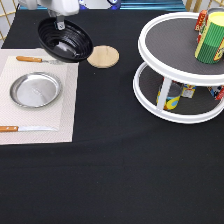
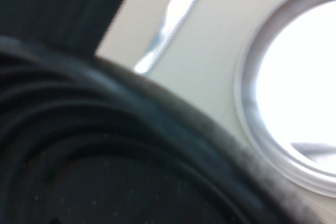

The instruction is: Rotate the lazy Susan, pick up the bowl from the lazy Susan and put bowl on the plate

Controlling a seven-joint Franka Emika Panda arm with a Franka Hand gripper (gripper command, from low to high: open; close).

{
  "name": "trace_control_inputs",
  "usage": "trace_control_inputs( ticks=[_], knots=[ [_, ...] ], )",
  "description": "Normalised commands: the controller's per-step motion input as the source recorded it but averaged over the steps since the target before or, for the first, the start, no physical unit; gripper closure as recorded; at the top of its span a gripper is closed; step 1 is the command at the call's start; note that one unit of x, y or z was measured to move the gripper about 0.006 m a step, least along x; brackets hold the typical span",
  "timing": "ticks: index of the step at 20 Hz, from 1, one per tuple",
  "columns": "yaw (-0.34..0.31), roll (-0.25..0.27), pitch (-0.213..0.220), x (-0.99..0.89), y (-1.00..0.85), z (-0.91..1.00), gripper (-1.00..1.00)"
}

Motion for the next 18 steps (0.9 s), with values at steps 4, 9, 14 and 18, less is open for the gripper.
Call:
trace_control_inputs(
  ticks=[4,9,14,18],
  knots=[
    [-0.26,0.053,0.002,-0.24,-0.29,-0.4,1.0],
    [-0.263,0.046,0.0,-0.22,-0.29,-0.43,1.0],
    [-0.24,0.053,0.002,-0.16,-0.33,-0.35,1.0],
    [-0.167,0.122,0.032,-0.02,-0.43,-0.16,1.0]
  ],
)
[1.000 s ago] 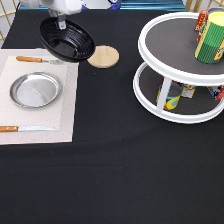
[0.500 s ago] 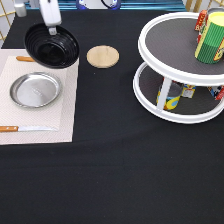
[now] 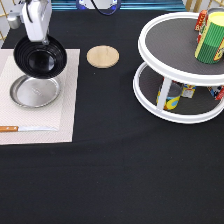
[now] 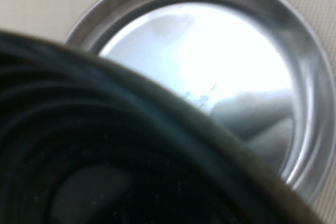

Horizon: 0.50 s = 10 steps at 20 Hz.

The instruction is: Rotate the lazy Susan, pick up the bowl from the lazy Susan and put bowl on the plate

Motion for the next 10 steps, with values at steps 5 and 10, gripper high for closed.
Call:
trace_control_inputs(
  ticks=[5,10],
  knots=[
    [-0.098,0.199,0.081,0.14,-0.46,-0.27,1.0],
    [-0.095,0.19,0.085,0.25,-0.45,-0.32,1.0]
  ],
)
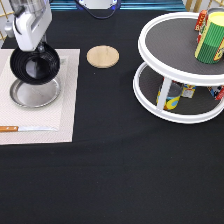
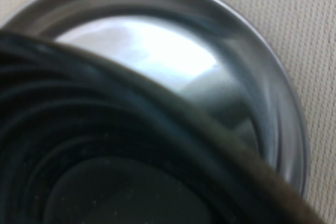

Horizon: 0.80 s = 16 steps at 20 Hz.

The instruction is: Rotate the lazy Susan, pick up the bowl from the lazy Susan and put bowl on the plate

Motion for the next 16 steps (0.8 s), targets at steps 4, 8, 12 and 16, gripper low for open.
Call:
trace_control_inputs(
  ticks=[4,8,12,16],
  knots=[
    [-0.099,0.157,0.105,0.37,-0.42,-0.23,1.0],
    [-0.098,0.107,0.122,0.53,-0.4,-0.01,1.0],
    [-0.053,0.147,0.135,0.65,-0.46,-0.02,1.0],
    [-0.043,0.153,0.129,0.59,-0.44,-0.11,1.0]
  ],
)
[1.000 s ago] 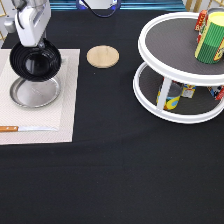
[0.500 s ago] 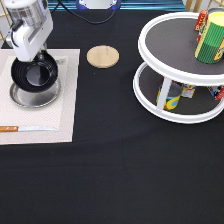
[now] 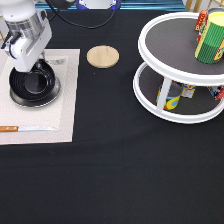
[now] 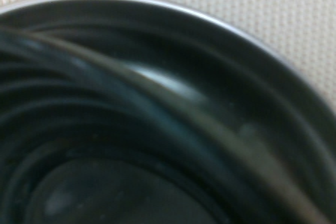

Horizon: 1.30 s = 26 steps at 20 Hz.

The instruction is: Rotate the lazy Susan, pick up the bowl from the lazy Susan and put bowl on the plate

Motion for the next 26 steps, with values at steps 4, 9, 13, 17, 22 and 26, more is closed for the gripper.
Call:
trace_control_inputs(
  ticks=[4,9,13,17,22,26],
  knots=[
    [-0.062,0.109,0.108,0.19,-0.19,-0.15,1.0],
    [-0.093,0.037,0.102,-0.13,0.04,-0.01,-1.0],
    [-0.082,-0.005,0.111,-0.17,0.24,-0.02,-1.0],
    [-0.057,0.0,0.144,0.02,0.25,0.03,-1.0],
    [-0.018,0.0,0.206,0.03,0.34,0.36,-1.0],
    [-0.001,0.0,0.174,-0.18,0.33,0.69,-1.0]
  ],
)
